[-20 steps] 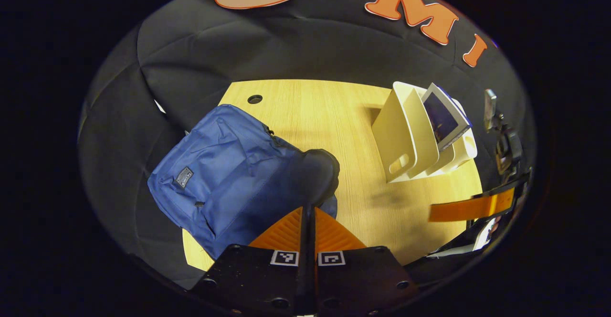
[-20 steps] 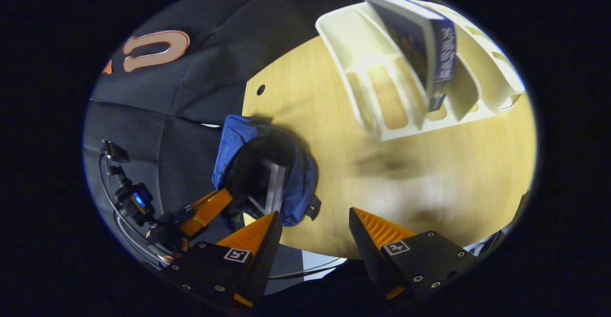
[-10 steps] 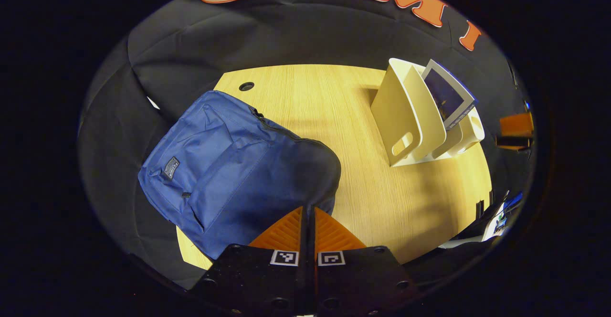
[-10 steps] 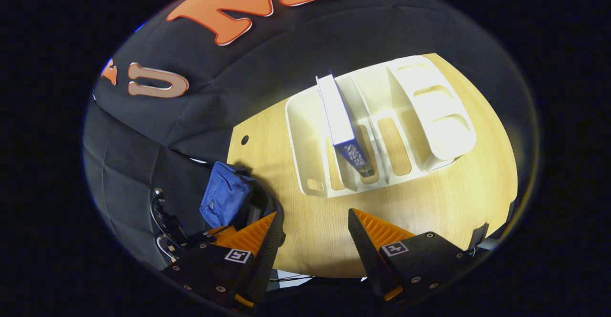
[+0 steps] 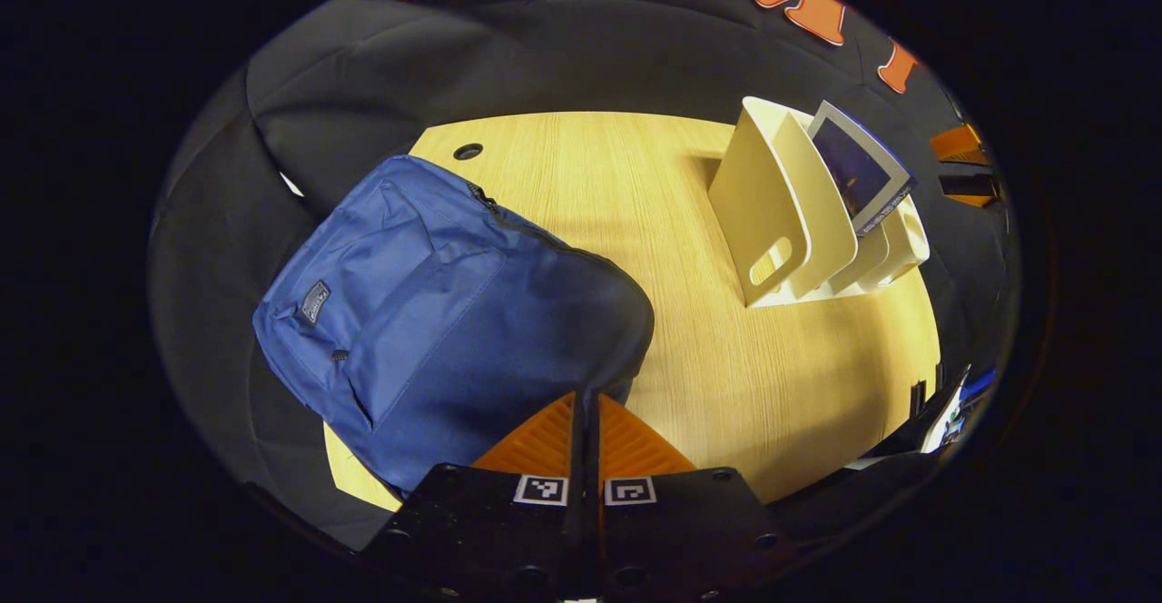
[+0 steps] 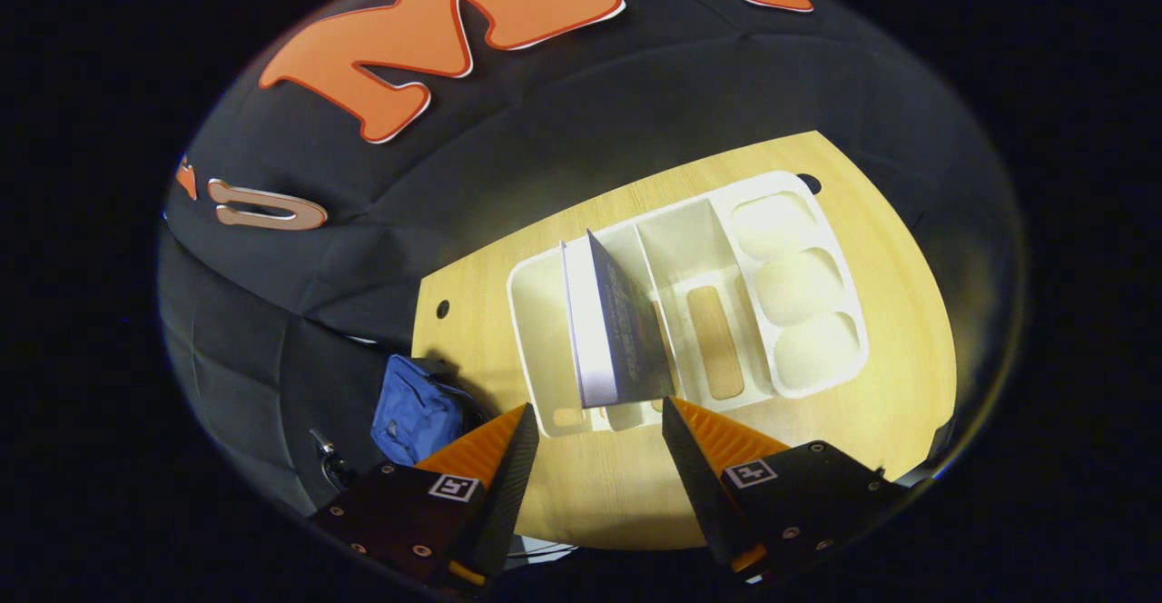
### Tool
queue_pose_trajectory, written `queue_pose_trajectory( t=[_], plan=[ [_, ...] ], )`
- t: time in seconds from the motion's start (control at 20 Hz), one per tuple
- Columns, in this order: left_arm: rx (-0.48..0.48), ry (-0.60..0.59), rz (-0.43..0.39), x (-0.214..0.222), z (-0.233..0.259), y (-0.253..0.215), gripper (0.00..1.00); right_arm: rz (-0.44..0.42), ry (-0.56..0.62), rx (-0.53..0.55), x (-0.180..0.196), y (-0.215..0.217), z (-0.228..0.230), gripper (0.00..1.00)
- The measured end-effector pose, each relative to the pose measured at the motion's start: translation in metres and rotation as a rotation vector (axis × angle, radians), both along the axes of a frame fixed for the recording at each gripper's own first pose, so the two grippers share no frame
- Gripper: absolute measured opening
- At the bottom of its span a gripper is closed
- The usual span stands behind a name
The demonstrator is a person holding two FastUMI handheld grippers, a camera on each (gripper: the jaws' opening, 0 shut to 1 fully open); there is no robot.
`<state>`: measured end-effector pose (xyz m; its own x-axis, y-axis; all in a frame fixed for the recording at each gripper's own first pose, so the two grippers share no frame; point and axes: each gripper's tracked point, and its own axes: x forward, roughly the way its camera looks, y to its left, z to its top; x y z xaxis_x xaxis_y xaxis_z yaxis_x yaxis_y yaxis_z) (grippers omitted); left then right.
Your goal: Open the schoolbag, grab two books from the bookshelf and put them into the schoolbag.
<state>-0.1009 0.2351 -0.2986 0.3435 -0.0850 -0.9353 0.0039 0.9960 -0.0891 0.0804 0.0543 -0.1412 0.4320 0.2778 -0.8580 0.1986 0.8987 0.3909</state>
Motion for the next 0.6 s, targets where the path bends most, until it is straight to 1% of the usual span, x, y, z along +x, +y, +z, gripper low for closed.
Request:
queue_pose_trajectory(
  t=[0.15,0.4,0.6],
  plan=[
    [-0.016,0.005,0.013,0.000,-0.004,0.000,0.01,0.038,0.025,-0.001,0.018,0.012,-0.004,0.83],
    [-0.037,0.006,0.036,-0.002,-0.006,0.001,0.01,0.120,0.055,-0.077,0.047,0.024,-0.022,0.82],
    [-0.048,0.010,0.054,-0.004,-0.009,0.001,0.01,0.157,0.099,-0.106,0.059,0.035,-0.047,0.79]
  ],
)
